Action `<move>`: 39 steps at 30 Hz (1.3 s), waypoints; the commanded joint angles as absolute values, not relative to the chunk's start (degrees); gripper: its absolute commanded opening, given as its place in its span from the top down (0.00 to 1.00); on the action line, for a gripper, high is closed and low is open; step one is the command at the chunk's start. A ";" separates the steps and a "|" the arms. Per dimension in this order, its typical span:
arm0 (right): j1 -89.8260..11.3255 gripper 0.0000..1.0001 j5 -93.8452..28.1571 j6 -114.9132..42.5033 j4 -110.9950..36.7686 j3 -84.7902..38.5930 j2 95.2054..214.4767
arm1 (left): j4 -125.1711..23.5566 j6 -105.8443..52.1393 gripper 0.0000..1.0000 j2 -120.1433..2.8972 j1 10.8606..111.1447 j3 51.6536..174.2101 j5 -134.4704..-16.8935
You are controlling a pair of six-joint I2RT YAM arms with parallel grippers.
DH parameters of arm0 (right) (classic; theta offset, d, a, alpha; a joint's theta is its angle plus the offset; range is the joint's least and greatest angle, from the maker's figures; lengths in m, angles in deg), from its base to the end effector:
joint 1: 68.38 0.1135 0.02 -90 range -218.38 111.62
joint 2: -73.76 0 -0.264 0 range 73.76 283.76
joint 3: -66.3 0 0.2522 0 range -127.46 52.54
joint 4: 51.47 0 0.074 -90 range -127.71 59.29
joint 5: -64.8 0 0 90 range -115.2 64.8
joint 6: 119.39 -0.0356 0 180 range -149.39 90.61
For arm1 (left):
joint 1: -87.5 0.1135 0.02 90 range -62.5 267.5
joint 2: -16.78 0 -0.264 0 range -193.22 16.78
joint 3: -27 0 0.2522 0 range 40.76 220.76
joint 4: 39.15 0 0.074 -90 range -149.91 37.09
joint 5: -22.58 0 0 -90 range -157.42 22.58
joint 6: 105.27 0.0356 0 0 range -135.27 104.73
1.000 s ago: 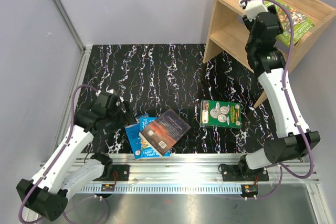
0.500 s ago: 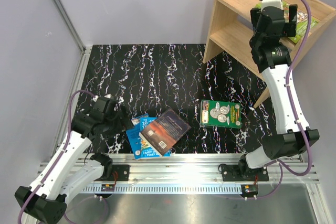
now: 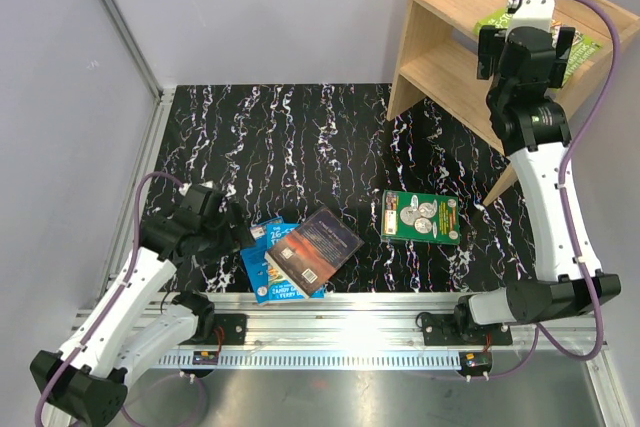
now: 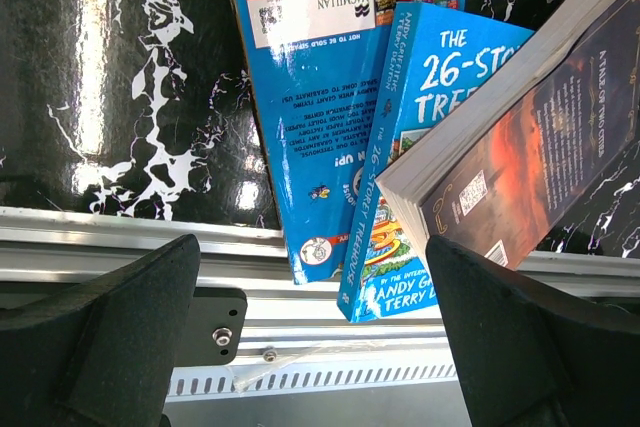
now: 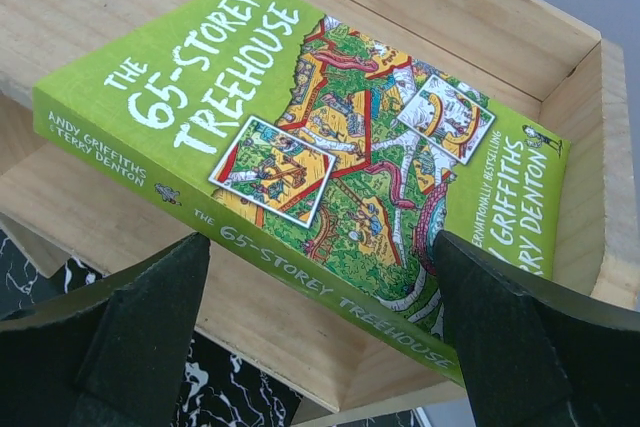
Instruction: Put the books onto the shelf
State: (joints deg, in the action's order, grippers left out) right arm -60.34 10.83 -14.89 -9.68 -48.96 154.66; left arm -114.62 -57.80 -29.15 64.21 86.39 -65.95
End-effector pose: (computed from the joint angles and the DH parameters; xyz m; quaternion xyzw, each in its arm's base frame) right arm 0.2885 0.0196 0.5032 0.0605 0.7407 -0.2674 0.6134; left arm 0.1226 -0.0518 0.2651 -0.1652 0.9561 -0.1209 0.2098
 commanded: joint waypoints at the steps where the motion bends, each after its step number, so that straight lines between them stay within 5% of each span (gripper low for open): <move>1: -59.94 0.00 12.06 -19.90 8.79 -43.45 154.63 | -111.97 -57.64 0.01 -30.41 64.12 86.82 -67.07; 27: -62.49 0.00 13.91 -15.76 1.66 -50.55 160.15 | -117.86 -58.60 0.01 -24.00 64.12 84.45 -63.91; 39: -62.66 0.00 -8.05 -34.63 10.97 -62.16 161.48 | -119.18 -60.89 0.01 -18.90 64.12 81.81 -64.52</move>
State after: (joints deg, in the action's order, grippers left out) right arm -63.12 2.98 -23.39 0.92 -61.04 159.67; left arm -120.00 -59.65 -19.40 64.21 82.26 -64.59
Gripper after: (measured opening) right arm 0.995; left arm 0.987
